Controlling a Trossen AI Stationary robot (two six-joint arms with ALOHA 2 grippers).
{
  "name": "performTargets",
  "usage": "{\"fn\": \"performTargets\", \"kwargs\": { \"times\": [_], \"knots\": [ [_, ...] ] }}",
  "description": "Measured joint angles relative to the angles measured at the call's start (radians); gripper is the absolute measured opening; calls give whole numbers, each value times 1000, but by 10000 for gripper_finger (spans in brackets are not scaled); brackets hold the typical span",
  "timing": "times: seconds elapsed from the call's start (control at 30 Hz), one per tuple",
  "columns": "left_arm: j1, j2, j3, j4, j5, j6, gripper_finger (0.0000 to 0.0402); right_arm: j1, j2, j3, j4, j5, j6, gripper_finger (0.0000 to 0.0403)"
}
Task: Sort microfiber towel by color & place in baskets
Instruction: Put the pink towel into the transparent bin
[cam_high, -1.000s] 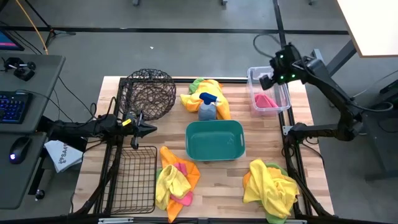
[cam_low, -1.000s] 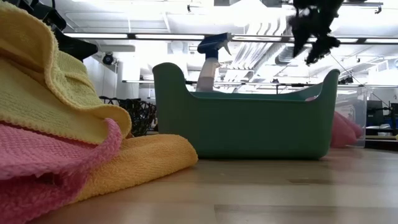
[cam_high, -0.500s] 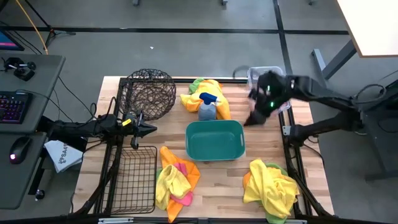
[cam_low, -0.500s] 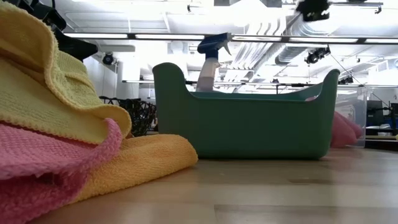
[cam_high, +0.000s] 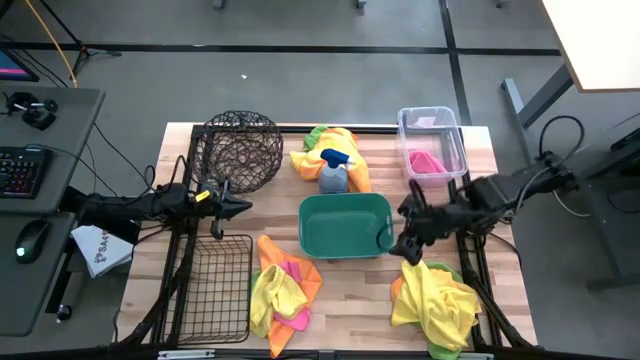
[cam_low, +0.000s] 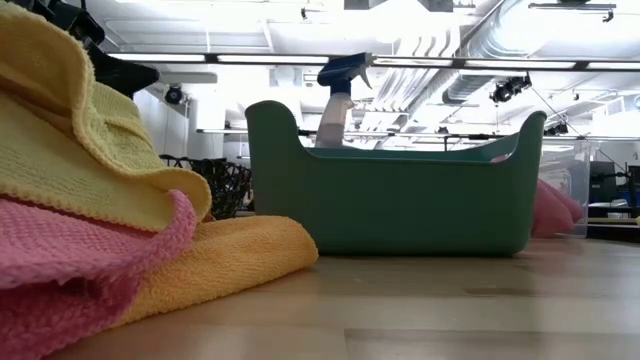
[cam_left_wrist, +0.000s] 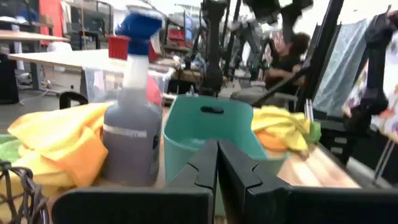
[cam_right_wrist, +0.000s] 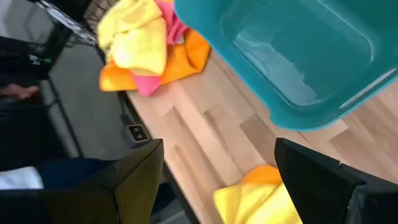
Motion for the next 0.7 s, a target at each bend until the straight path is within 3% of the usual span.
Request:
{"fn": "performTargets", "kwargs": {
  "times": [0.1, 0.23, 0.33, 0.47, 0.57, 0.7],
  "knots": [
    [-3, 0, 0, 124, 12, -192, 0, 38, 34, 0, 8, 34, 32, 303],
    [-2, 25, 0, 421, -119, -408, 0, 53, 56, 0, 13, 51, 38, 303],
    [-3, 111, 52, 573, -114, -447, 0, 53, 55, 0, 5, 104, 11, 303],
    [-26, 354, 258, 453, 21, -376, 4, 23, 37, 0, -23, 158, -63, 303],
    [-49, 569, 469, 197, 97, -338, 19, -14, 17, 0, -46, 162, -113, 303],
    [-95, 856, 760, -196, 295, -292, 59, -37, -18, -1, -80, 176, -157, 303]
  ]
}}
